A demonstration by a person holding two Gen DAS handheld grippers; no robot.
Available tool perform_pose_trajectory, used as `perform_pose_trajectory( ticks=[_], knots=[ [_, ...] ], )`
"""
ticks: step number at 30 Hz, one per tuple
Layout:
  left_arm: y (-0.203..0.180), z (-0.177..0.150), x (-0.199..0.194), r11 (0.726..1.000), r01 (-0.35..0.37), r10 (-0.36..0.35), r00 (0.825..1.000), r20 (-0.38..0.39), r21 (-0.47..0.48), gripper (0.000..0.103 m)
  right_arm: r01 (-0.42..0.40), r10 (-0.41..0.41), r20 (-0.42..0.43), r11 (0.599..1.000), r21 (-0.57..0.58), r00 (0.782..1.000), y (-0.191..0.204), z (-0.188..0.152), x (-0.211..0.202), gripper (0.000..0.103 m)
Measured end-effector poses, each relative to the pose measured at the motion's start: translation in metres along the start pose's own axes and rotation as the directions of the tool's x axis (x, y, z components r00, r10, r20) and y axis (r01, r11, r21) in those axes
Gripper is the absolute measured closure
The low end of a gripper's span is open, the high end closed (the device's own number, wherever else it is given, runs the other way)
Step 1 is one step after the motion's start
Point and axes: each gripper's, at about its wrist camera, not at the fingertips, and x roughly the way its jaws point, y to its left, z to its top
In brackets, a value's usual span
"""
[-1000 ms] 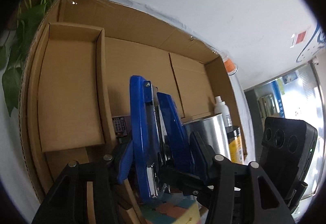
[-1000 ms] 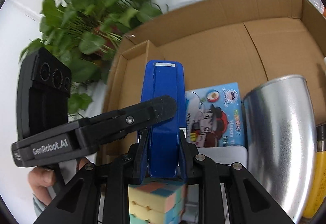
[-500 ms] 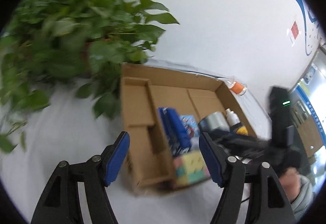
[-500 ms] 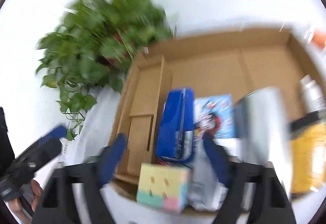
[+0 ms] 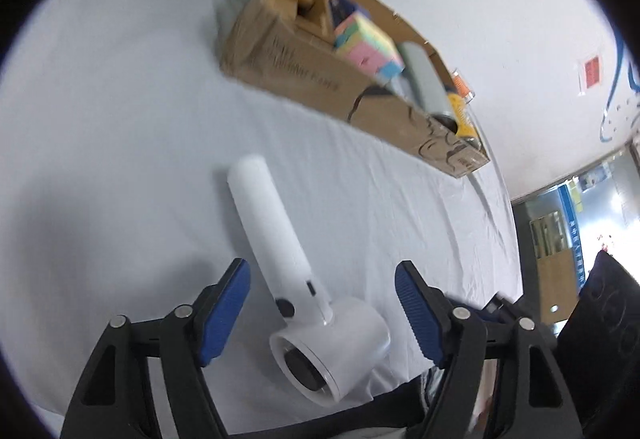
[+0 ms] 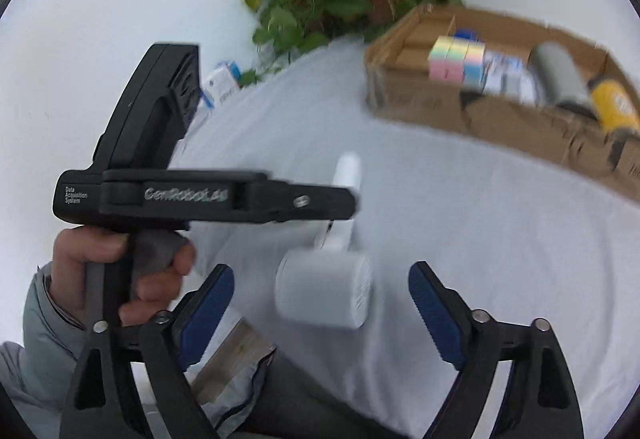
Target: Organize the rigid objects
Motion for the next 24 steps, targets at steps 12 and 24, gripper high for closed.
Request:
perform_pose_trajectory(
  ticks=[12, 24],
  knots=[
    [-0.004, -0.005, 0.026, 0.999, -0.05, 0.049, 0.996, -0.07, -0.02, 0.07, 0.078, -0.078, -0.017, 0.997, 0.003, 0.997, 0.008, 0.003, 0.021, 0.044],
    [-0.067, 0.229, -0.022, 0.964, -0.05, 0.019, 0.993, 0.118, 0.262, 0.069, 0.083, -0.091, 0.123, 0.994, 0.074, 0.988, -0.059, 0.238, 0.0, 0.044]
  ],
)
